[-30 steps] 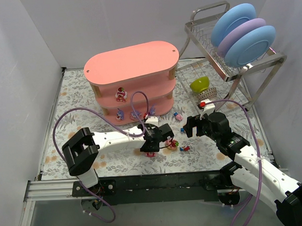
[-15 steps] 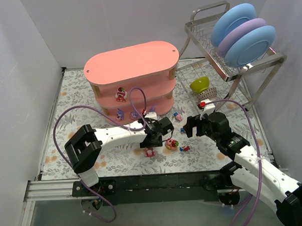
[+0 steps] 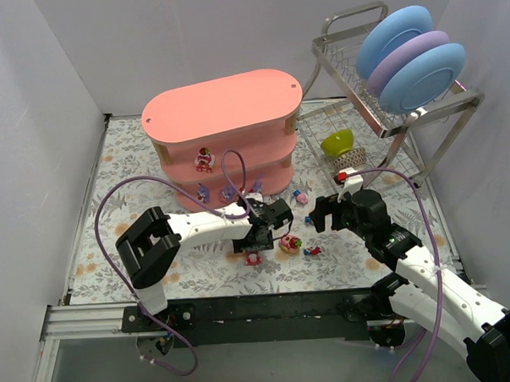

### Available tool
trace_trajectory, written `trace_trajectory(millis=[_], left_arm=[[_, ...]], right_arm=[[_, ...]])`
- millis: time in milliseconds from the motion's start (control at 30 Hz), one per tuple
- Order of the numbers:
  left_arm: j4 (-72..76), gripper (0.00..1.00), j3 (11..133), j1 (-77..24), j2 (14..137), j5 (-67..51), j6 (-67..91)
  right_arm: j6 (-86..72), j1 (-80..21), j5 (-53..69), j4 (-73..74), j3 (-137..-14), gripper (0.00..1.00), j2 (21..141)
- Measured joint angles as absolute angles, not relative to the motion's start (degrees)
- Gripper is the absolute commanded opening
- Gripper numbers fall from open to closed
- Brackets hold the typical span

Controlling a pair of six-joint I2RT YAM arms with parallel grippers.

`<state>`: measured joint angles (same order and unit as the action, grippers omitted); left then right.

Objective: Place and organize the plastic toys onto the shelf

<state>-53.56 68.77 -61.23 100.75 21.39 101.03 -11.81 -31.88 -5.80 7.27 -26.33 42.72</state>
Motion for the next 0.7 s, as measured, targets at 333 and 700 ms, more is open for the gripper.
trace_trajectory(millis=[333,700], left_arm=[[-53.4,0.41,68.8,-61.2,102.9,20.3,101.0],[-52.9,0.13,68.7,-61.2,101.2,21.4,101.7]], right_arm=[[-11.8,-31.9,-5.8,7.1,-26.3,0.96,42.7],[-11.8,-31.9,-5.8,7.1,-26.3,0.96,42.6]])
